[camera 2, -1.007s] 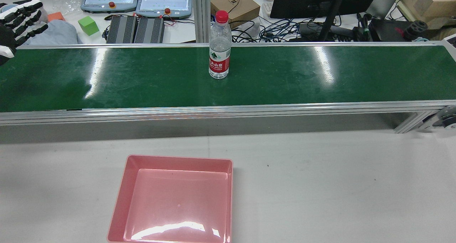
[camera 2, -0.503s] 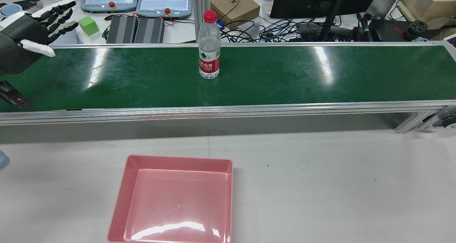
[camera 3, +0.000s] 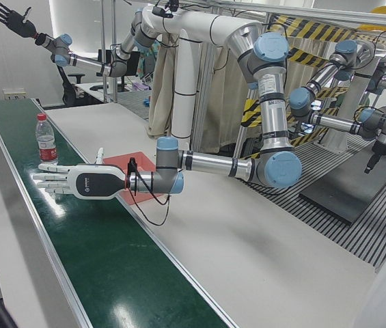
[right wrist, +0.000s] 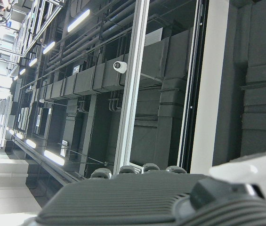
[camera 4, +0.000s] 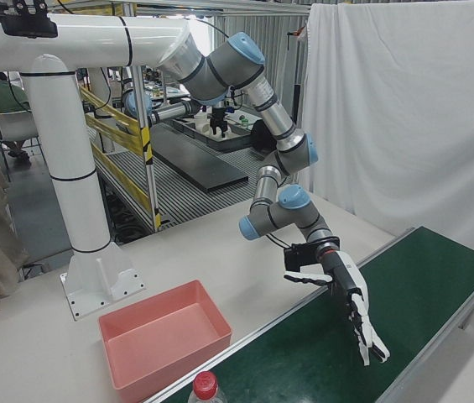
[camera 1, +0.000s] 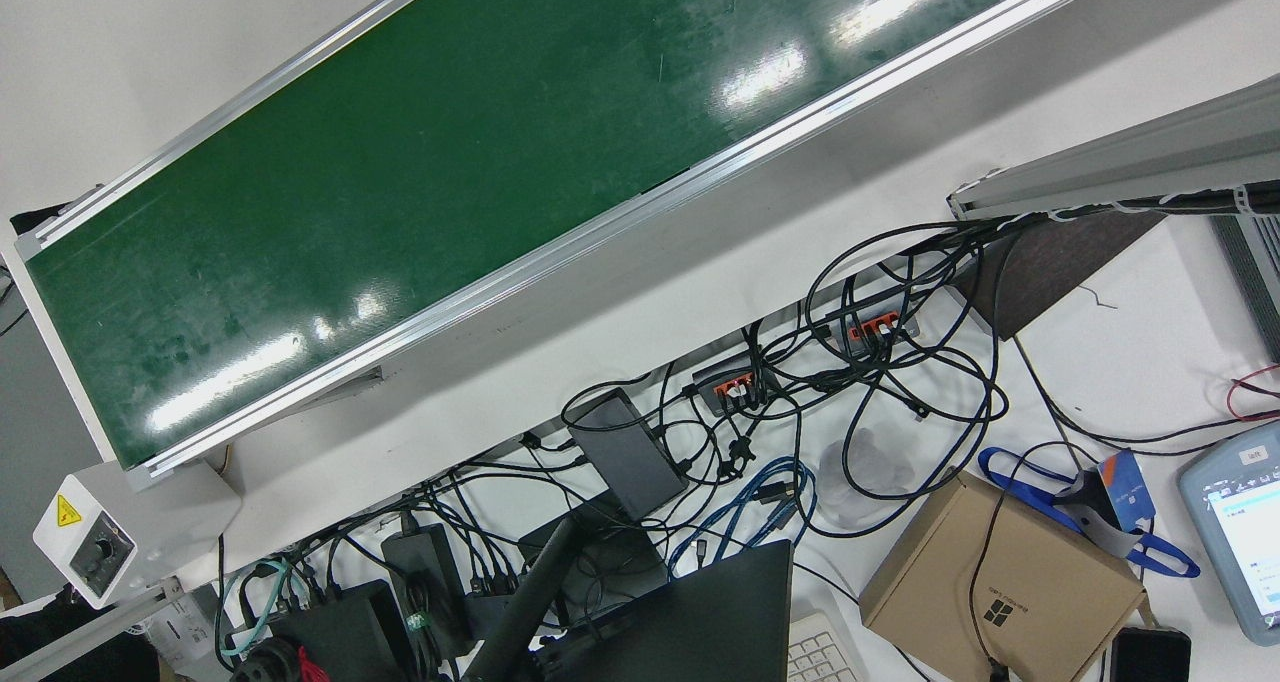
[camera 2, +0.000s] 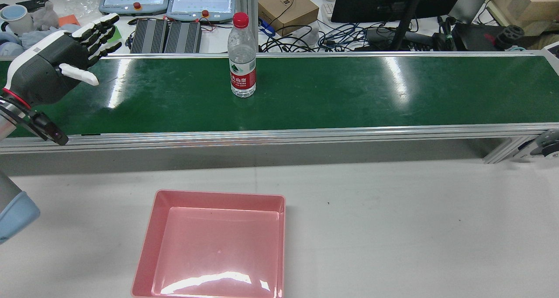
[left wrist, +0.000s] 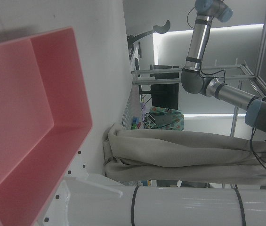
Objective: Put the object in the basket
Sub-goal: 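Raise the left hand and move it over the belt toward the bottle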
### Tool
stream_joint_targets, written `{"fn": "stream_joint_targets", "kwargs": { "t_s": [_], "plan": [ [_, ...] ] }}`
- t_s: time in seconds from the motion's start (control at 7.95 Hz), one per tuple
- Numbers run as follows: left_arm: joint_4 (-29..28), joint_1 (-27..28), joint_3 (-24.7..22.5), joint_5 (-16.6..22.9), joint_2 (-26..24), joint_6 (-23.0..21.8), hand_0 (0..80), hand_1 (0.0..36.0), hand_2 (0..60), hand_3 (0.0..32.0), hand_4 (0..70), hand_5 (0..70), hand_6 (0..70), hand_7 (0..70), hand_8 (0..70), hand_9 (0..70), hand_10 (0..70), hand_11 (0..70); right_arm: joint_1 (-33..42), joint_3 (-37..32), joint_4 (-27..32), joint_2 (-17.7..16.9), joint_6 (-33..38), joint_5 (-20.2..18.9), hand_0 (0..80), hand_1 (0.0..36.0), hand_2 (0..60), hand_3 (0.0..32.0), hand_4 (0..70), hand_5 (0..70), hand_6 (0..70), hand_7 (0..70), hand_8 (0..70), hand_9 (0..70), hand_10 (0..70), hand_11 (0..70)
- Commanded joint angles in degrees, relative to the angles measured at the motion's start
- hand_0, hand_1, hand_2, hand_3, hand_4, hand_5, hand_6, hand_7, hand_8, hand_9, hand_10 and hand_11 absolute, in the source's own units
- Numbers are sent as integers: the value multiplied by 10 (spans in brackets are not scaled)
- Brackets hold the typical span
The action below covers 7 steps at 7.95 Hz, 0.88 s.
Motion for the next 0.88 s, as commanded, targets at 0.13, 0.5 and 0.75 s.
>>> {"fn": "stream_joint_targets", "kwargs": {
  "t_s": [0.13, 0.5, 0.75],
  "plan": [
    [5, 21, 4, -23, -16, 9, 503, 64, 0, 0, 84, 107, 8, 0, 12, 1, 55, 93, 0, 0, 0, 0, 0, 0, 0, 0, 0, 0, 0, 0, 0, 0, 0, 0, 0, 0],
    [7, 20, 5, -47, -28, 36, 501, 64, 0, 0, 90, 112, 11, 0, 13, 4, 53, 90, 0, 0, 0, 0, 0, 0, 0, 0, 0, 0, 0, 0, 0, 0, 0, 0, 0, 0],
    [11, 21, 5, -47, -31, 38, 503, 66, 0, 0, 91, 108, 9, 0, 12, 1, 53, 89, 0, 0, 0, 0, 0, 0, 0, 0, 0, 0, 0, 0, 0, 0, 0, 0, 0, 0]
  ]
}}
